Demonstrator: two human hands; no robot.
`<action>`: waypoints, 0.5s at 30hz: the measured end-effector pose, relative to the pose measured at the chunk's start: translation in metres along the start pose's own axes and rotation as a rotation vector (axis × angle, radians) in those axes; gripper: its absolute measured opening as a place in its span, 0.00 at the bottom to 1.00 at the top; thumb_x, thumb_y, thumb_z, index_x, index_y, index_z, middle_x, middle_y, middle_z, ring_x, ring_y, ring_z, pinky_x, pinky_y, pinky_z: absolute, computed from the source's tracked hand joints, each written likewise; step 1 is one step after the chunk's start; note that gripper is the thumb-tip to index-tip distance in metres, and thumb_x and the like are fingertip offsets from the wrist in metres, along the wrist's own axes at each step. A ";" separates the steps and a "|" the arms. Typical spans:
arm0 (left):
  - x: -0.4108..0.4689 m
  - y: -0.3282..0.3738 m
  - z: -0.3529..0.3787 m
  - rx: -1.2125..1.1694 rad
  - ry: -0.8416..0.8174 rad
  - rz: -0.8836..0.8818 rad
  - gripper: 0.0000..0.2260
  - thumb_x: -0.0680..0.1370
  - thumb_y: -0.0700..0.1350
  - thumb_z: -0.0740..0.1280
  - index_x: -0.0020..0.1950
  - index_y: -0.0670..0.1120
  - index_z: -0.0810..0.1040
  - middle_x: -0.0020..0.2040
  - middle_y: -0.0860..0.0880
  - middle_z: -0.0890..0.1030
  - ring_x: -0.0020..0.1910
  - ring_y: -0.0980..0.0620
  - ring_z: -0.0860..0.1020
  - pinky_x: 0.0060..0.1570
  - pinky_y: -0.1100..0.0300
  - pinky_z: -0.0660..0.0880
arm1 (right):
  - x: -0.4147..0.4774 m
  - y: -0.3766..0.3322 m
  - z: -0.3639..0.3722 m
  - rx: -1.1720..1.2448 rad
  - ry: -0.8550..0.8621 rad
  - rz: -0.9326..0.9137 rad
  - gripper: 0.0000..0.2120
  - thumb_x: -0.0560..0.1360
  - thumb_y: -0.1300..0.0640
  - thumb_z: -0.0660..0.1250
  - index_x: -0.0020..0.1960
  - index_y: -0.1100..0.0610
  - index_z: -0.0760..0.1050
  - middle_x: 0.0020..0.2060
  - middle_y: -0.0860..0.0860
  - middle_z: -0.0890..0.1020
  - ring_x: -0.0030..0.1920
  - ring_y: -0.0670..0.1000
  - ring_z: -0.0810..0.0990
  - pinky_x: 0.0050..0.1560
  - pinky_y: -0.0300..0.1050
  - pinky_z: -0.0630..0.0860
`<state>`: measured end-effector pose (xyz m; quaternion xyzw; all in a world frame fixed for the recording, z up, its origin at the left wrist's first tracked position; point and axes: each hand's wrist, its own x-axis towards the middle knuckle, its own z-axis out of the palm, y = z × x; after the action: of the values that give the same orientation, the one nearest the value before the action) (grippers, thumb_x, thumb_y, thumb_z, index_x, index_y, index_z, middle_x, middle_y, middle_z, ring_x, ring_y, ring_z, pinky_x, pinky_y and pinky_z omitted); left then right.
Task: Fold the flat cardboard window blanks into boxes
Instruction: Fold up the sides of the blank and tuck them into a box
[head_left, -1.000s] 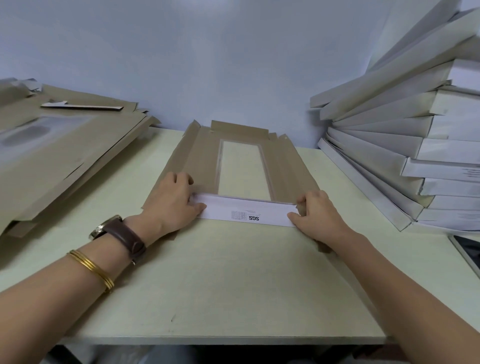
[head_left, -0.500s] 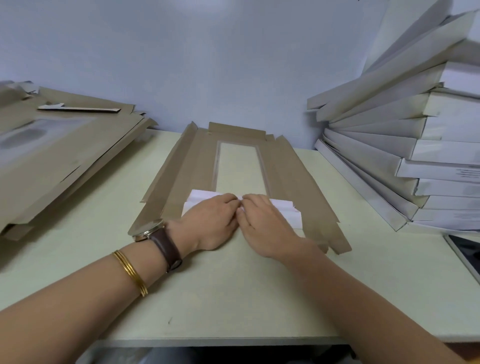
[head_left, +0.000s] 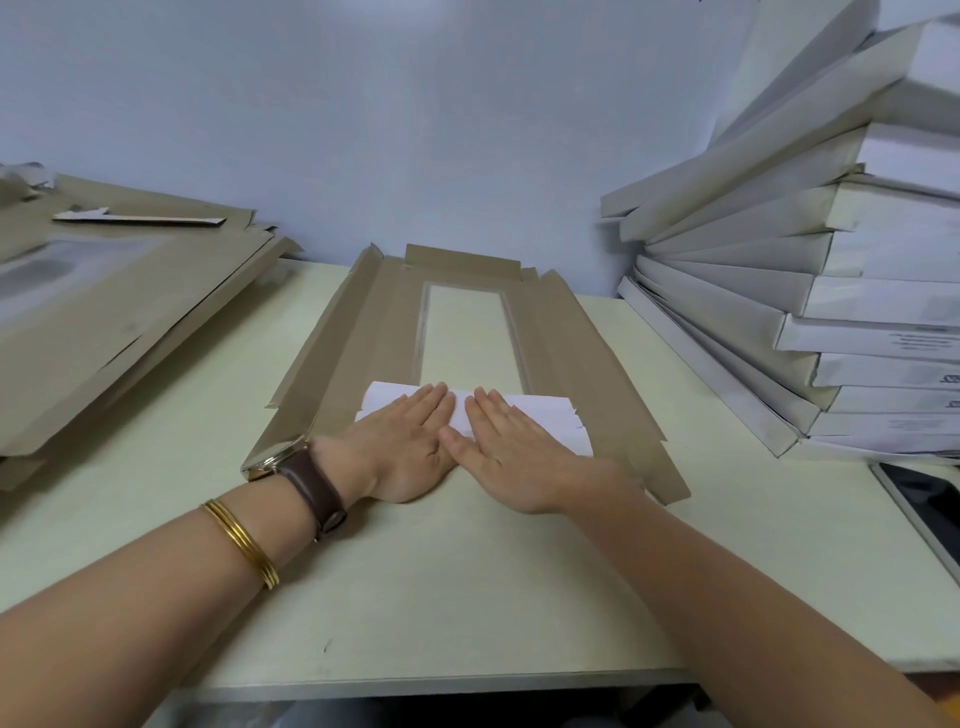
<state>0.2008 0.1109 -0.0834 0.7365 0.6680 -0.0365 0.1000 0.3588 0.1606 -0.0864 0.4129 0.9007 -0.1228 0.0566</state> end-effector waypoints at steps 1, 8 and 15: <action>-0.001 -0.002 -0.002 0.012 -0.019 -0.016 0.30 0.82 0.58 0.41 0.78 0.42 0.37 0.79 0.47 0.38 0.77 0.53 0.37 0.74 0.59 0.38 | 0.002 0.002 0.000 0.045 0.002 0.010 0.37 0.79 0.36 0.38 0.78 0.59 0.38 0.78 0.52 0.38 0.77 0.47 0.35 0.76 0.46 0.38; -0.009 -0.024 -0.009 0.026 -0.059 -0.125 0.33 0.81 0.61 0.41 0.78 0.42 0.37 0.79 0.46 0.38 0.77 0.52 0.37 0.75 0.57 0.38 | -0.004 0.025 -0.008 -0.001 -0.040 0.080 0.50 0.68 0.25 0.33 0.78 0.57 0.37 0.78 0.49 0.38 0.77 0.46 0.36 0.76 0.47 0.38; -0.012 -0.028 -0.006 -0.027 -0.029 -0.155 0.32 0.82 0.60 0.41 0.78 0.41 0.37 0.79 0.45 0.37 0.77 0.51 0.37 0.76 0.56 0.39 | -0.026 0.063 -0.019 -0.024 -0.057 0.195 0.43 0.75 0.29 0.38 0.78 0.56 0.36 0.78 0.49 0.38 0.77 0.45 0.35 0.77 0.50 0.40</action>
<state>0.1713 0.1029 -0.0782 0.6804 0.7220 -0.0459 0.1166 0.4234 0.1859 -0.0738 0.4942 0.8557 -0.1177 0.0987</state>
